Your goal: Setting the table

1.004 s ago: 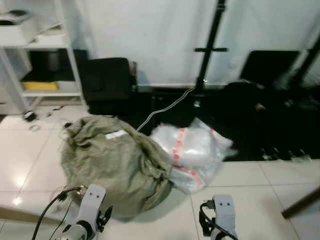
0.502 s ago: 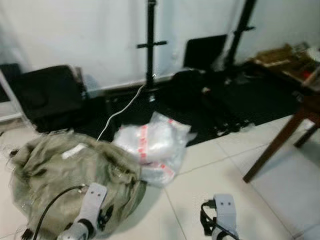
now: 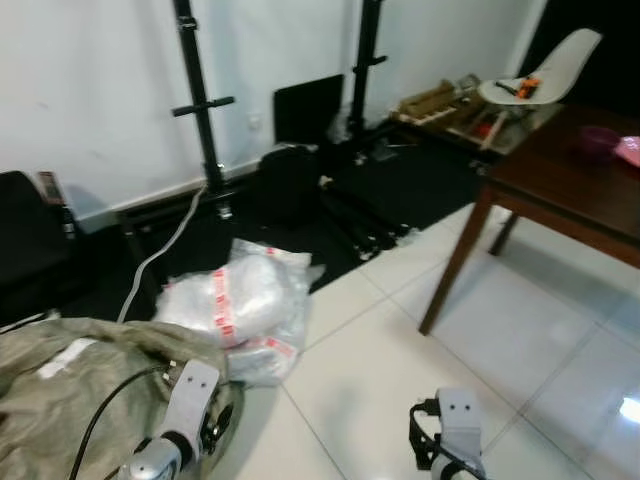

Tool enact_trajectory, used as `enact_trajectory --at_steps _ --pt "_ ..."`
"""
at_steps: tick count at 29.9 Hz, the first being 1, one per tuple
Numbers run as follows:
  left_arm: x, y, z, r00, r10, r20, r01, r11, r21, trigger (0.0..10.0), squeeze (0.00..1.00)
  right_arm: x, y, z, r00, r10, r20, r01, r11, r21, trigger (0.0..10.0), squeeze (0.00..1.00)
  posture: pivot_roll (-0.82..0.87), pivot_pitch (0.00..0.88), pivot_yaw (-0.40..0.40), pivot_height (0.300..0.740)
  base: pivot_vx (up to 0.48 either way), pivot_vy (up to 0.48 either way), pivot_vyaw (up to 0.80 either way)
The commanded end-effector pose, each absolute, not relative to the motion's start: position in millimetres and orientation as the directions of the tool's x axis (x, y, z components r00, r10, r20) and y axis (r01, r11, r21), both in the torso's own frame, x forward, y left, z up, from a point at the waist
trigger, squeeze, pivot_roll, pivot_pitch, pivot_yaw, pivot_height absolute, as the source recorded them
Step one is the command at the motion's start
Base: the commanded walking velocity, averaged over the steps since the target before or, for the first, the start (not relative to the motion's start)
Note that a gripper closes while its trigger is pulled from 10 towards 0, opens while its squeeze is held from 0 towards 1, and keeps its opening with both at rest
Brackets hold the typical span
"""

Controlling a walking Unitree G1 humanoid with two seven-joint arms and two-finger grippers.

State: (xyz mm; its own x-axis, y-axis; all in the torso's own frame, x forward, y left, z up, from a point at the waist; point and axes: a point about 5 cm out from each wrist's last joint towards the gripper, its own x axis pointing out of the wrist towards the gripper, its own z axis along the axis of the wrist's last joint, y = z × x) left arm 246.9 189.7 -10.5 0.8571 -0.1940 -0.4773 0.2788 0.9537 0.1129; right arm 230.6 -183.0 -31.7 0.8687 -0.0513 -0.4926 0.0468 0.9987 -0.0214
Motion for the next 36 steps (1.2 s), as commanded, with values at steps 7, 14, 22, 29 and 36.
enact_trajectory --at_steps 7,14,22,29,36 --pt "245.9 198.8 -11.8 0.852 -0.171 -0.495 0.253 0.962 0.103 10.0 0.00 229.7 -180.9 -31.5 0.871 -0.050 -0.489 0.054 0.999 -0.007 10.0 0.00 -0.06 0.000 0.098 0.740 0.000 0.000 -0.80" --pt "252.6 197.5 -7.8 0.856 -0.170 -0.489 0.250 0.963 0.104 10.0 0.00 233.8 -182.1 -25.9 0.884 -0.053 -0.464 0.059 0.998 -0.002 10.0 0.00 -0.07 0.000 0.100 0.740 0.000 0.000 -0.80" --pt "258.1 193.0 0.5 0.872 -0.199 -0.448 0.273 0.956 0.106 10.0 0.00 237.4 -178.2 -21.2 0.895 -0.046 -0.443 0.057 0.998 0.010 10.0 0.00 -0.07 0.000 0.099 0.740 0.000 0.000 -0.80" --pt "270.3 182.8 20.2 0.906 -0.221 -0.362 0.260 0.964 0.061 10.0 0.00 248.9 -175.6 -3.5 0.929 -0.039 -0.367 0.051 0.998 0.023 10.0 0.00 -0.07 0.000 0.102 0.740 0.000 0.000 -0.80" --pt "286.4 172.3 47.4 0.936 -0.227 -0.269 0.244 0.969 0.034 10.0 0.00 261.5 -174.4 16.1 0.957 -0.035 -0.290 0.048 0.998 0.039 10.0 0.00 -0.08 0.000 0.107 0.740 0.000 0.000 -0.80"
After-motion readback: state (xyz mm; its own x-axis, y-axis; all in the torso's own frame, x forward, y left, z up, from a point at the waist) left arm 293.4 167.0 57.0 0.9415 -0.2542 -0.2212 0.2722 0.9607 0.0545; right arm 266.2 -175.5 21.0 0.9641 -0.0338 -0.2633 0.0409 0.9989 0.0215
